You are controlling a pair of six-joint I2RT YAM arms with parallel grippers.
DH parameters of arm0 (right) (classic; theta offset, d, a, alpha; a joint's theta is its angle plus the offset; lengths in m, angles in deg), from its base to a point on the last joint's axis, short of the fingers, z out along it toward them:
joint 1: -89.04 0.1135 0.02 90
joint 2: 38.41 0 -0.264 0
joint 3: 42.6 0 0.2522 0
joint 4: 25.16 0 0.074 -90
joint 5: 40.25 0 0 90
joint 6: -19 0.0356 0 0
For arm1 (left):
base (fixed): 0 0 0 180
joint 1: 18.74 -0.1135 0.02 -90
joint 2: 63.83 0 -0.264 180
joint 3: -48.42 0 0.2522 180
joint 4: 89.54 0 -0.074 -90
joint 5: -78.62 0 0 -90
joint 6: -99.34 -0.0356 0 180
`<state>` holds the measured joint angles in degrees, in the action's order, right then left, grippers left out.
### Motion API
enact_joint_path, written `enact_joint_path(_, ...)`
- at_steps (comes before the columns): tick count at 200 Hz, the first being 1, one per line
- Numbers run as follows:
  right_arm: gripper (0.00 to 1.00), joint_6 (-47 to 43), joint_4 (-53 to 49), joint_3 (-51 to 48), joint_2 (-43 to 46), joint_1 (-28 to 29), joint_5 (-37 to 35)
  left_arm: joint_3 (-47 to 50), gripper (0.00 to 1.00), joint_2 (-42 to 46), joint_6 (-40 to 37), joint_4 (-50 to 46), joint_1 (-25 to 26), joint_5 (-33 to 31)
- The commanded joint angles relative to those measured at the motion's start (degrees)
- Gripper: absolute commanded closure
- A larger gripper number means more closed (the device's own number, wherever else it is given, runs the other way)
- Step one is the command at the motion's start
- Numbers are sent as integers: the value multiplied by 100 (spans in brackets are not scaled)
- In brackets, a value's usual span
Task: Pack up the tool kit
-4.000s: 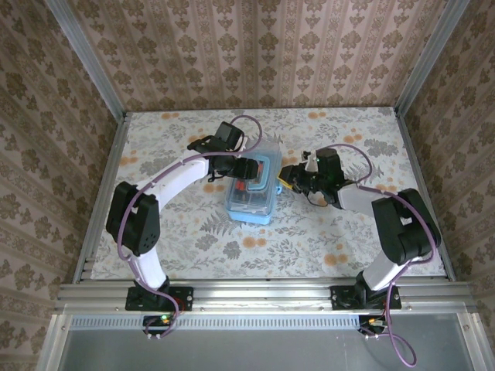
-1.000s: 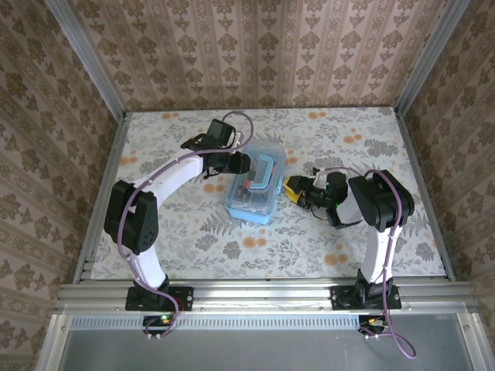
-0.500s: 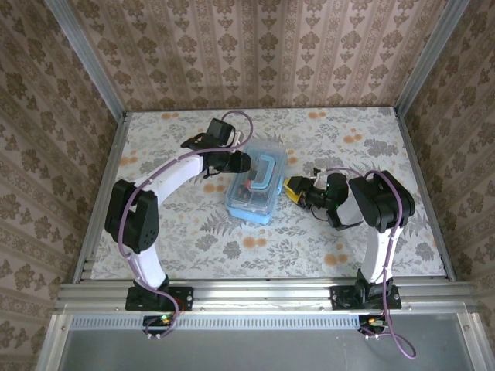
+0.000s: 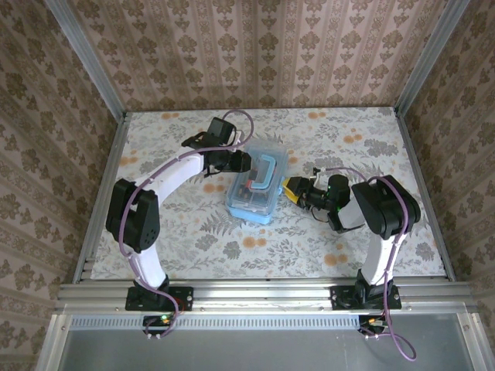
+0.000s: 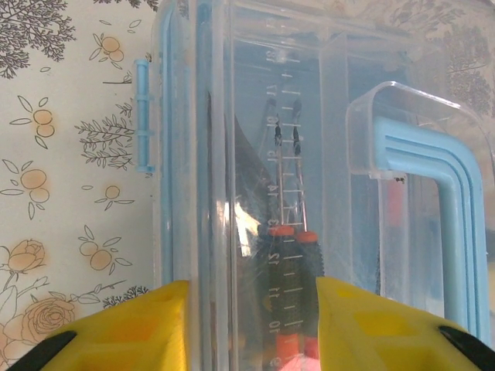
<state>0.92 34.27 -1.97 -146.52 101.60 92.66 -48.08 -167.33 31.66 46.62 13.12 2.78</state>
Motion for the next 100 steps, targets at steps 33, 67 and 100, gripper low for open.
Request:
enact_joint_path(33,48,-74,201,231,-325,45,122,20,59,-302,-58,-661,176,-9)
enact_joint_path(67,48,-151,123,157,-367,25,111,56,59,-302,-53,-659,207,0)
enact_joint_path(100,44,-204,193,229,-641,28,136,41,58,-259,-63,-680,240,39)
